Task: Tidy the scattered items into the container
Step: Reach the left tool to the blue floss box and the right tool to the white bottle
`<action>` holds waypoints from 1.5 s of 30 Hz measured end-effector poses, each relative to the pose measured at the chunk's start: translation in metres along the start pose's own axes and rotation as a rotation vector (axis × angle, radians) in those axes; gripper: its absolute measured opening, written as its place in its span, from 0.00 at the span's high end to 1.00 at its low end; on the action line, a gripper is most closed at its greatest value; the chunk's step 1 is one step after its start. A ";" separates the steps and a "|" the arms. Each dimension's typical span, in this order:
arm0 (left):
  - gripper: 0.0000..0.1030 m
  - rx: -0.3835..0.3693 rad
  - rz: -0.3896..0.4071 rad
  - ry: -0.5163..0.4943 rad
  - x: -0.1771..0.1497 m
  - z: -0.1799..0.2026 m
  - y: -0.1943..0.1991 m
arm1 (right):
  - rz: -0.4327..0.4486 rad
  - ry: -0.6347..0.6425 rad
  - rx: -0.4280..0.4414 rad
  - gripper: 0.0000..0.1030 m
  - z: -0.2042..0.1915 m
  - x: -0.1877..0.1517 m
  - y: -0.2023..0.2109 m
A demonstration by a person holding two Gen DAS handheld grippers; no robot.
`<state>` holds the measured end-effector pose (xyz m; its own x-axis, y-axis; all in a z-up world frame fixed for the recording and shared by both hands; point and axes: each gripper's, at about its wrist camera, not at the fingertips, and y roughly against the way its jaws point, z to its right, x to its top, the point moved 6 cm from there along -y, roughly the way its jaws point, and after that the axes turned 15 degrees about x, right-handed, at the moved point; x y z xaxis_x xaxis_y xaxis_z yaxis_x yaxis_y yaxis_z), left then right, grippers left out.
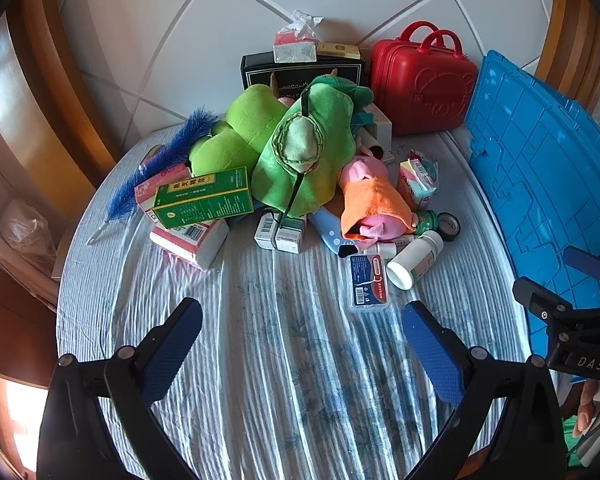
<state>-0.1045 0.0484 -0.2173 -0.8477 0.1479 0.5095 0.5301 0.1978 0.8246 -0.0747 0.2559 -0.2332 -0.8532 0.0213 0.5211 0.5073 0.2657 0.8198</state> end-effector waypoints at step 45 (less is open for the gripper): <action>0.41 -0.208 0.052 -0.150 -0.033 0.132 -0.200 | -0.104 -0.155 0.009 0.00 0.068 -0.017 -0.189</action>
<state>-0.1794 0.1319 -0.4319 -0.7984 0.2979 0.5233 0.5442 -0.0150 0.8388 -0.1643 0.2706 -0.4136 -0.9097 0.1411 0.3905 0.4151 0.2823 0.8649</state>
